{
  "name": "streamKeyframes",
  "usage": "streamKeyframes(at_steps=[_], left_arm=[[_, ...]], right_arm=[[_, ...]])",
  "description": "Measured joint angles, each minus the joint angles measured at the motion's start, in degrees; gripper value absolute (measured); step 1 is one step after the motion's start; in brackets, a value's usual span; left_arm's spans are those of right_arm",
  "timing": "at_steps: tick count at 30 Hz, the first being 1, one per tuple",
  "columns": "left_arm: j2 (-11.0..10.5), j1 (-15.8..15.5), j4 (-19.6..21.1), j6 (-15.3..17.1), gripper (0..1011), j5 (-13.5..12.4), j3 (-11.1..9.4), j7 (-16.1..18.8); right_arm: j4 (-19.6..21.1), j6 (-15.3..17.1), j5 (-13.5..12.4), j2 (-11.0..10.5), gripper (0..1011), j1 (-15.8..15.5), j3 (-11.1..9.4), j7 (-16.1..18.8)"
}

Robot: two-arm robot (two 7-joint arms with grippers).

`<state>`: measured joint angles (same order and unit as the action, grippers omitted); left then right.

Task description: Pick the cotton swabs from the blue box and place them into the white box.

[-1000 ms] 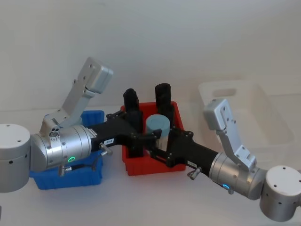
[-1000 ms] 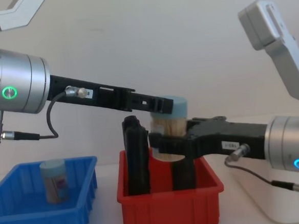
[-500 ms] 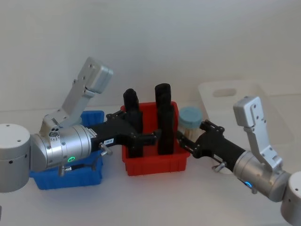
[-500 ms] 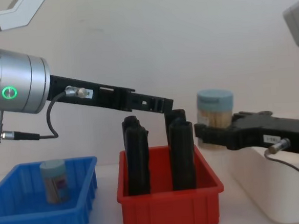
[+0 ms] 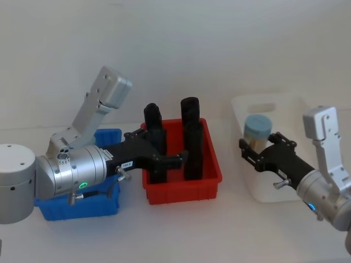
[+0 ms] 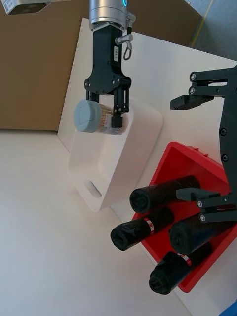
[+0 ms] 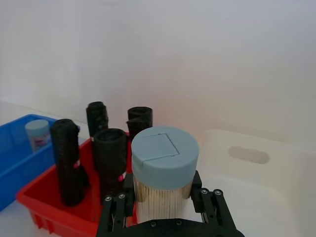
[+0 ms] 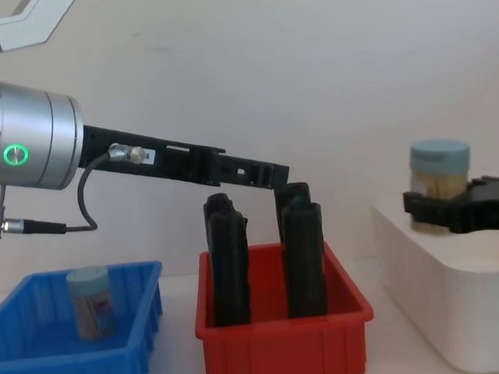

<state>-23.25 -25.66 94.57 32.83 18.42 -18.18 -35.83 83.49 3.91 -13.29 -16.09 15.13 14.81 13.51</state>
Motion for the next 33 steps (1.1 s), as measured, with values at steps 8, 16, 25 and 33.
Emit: streamKeyframes(at_steps=[8, 16, 25, 33], left_arm=[[0.0, 0.0, 0.0, 0.0, 999, 0.0, 0.0, 0.0], [0.0, 0.0, 0.0, 0.0, 1000, 0.0, 0.0, 0.0], [0.0, 0.0, 0.0, 0.0, 1000, 0.0, 0.0, 0.0], [0.0, 0.0, 0.0, 0.0, 1000, 0.0, 0.0, 0.0]], right_arm=[[-2.8, 1.6, -0.6, -0.1, 650, 1.8, -1.5, -4.6], [-8.9, 4.6, -1.5, 0.6, 650, 6.2, -2.8, -7.4], [-15.4, 7.2, -1.5, 1.6, 650, 10.5, -3.3, -7.7], [-18.7, 8.3, -1.1, 2.1, 751, 12.7, -3.3, -7.3]])
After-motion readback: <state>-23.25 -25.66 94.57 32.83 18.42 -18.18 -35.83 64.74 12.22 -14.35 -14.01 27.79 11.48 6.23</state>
